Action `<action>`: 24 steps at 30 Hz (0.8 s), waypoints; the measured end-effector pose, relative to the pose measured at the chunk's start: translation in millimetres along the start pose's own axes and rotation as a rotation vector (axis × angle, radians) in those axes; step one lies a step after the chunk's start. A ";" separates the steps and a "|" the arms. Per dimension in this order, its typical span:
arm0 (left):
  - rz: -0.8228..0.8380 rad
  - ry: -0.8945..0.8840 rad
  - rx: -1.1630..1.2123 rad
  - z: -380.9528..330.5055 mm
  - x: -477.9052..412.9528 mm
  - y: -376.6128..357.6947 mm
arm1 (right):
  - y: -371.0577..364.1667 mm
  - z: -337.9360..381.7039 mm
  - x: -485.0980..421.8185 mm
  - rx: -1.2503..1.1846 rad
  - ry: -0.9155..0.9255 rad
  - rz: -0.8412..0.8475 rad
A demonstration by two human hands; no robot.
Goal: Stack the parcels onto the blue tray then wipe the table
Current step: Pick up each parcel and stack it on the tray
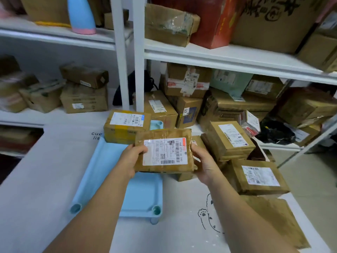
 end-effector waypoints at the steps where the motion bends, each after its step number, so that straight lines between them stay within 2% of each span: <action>1: -0.024 -0.001 -0.005 -2.1 0.5 9.9 | -10.1 -3.3 -1.2 0.021 -0.026 0.019; 7: -0.301 -0.027 -0.058 -2.5 -7.7 89.6 | -71.8 -41.7 -14.1 0.195 -0.196 0.094; 11: -0.400 -0.013 -0.186 4.0 -17.6 120.9 | -98.0 -61.2 -17.8 0.307 -0.263 0.128; 24: -0.536 -0.191 -0.174 -3.5 -37.3 150.5 | -139.4 -78.1 -48.3 0.304 -0.276 0.059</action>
Point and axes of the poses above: each hand's wrist, its own x-axis away from the middle knuckle, its own y-axis out of the back of the hand, z = x × y, the point moved 9 cm from there along -x, towards the middle knuckle, and after that the axes turned 10 degrees about -y, right-handed, at the moved point
